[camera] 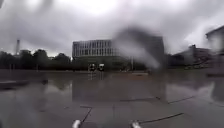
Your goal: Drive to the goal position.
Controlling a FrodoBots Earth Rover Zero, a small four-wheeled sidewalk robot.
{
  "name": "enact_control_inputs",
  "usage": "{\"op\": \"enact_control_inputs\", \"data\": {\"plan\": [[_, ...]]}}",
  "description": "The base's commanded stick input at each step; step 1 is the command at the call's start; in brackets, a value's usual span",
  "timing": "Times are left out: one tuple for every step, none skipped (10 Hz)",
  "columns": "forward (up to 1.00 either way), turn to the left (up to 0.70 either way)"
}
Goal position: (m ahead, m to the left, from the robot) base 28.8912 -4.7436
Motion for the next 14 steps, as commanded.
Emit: {"op": "enact_control_inputs", "data": {"plan": [[0.70,0.00],[0.70,0.00],[0.70,0.00],[0.70,0.00],[0.70,0.00],[0.70,0.00],[0.70,0.00],[0.70,0.00],[0.70,0.00],[0.70,0.00],[0.70,0.00],[0.70,0.00],[0.70,0.00],[0.70,0.00]]}}
